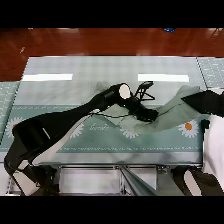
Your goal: Fold the shirts.
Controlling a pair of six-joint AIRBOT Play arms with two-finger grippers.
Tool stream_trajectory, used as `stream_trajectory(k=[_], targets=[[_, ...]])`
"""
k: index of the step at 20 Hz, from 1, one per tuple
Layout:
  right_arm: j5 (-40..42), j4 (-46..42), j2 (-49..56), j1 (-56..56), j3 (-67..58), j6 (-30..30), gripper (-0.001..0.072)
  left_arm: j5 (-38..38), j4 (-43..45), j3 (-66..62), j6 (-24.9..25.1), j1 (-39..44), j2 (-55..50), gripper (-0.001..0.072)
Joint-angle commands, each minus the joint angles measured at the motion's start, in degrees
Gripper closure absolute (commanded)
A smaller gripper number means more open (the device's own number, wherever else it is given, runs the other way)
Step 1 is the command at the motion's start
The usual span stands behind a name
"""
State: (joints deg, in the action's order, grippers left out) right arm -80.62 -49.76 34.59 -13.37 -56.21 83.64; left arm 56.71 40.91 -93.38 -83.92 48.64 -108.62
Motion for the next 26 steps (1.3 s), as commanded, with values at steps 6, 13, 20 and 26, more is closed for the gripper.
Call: stream_trajectory(k=[6, 13, 20, 26], targets=[[2.38, 6.75, 3.58, 0.04, 0.02, -1.16, 0.0688, 7.69, 1.55, 2.62, 2.4, -16.15, 11.82, 0.069], [19.76, 10.56, 25.22, 19.65, -6.12, -3.87, 0.0688, 4.42, 8.02, 31.76, 4.7, -40.72, 45.62, 0.069], [21.99, 12.68, 58.82, 34.25, -29.27, -3.06, 0.0688, 5.49, 8.02, 41.51, 5.27, -58.84, 67.78, 0.069], [22.86, 17.94, 72.43, 38.34, -39.85, -2.49, 0.0688, 6.56, 8.0, 41.53, 5.27, -58.97, 66.97, 0.069]])
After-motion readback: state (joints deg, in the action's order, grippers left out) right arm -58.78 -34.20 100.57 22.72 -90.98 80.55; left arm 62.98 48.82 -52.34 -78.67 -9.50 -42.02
